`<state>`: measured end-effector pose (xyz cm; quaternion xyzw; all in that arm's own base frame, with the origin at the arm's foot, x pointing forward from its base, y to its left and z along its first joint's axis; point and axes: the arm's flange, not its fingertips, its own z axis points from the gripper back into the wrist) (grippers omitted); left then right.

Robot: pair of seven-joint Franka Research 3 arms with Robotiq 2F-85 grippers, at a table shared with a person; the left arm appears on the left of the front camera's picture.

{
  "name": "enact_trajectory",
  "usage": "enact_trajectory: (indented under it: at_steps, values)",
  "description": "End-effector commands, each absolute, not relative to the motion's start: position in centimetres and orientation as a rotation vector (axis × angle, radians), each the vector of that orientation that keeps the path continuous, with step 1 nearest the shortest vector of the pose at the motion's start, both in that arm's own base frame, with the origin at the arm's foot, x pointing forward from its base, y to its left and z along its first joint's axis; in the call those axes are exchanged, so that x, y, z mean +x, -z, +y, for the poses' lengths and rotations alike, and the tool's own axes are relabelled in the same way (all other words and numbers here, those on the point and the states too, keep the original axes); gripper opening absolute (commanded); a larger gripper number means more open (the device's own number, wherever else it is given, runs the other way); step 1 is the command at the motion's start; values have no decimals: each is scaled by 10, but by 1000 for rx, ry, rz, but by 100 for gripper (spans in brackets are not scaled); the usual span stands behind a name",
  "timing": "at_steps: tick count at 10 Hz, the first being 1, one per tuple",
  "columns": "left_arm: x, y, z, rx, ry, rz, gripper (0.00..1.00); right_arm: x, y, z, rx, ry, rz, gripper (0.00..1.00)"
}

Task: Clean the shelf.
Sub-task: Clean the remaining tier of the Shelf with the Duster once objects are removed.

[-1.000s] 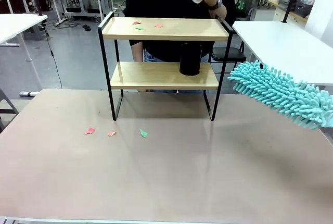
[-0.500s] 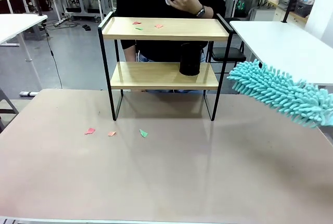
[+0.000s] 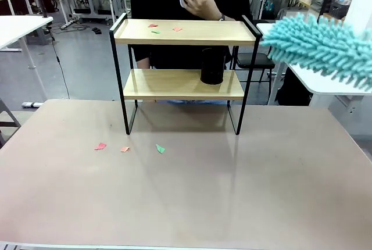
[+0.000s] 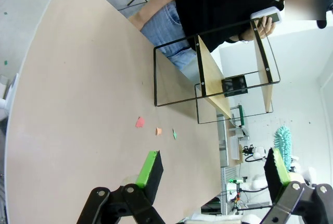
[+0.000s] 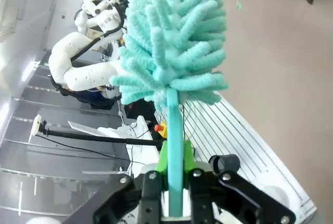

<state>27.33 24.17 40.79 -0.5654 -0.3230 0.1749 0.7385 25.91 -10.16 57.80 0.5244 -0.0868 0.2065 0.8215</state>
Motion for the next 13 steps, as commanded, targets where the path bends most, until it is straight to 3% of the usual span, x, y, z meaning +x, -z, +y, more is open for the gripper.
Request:
enact_trajectory:
  at_steps: [1, 6, 7, 9, 13]
  values:
    - [274, -410, 240, -1254, -382, -716, 100, 296, -595, -49, 1131, -393, -189, 11]
    - [274, -410, 240, -1254, -382, -716, 100, 361, -621, 69, 1021, -361, -280, 11]
    - [274, -410, 240, -1254, -382, -716, 100, 335, -615, 44, 1075, -411, -273, 11]
    - [274, -410, 240, -1254, -382, -716, 100, 335, -615, 44, 1075, -411, -273, 11]
    - [274, -410, 240, -1254, -382, -716, 100, 371, -619, 69, 1064, -200, -359, 11]
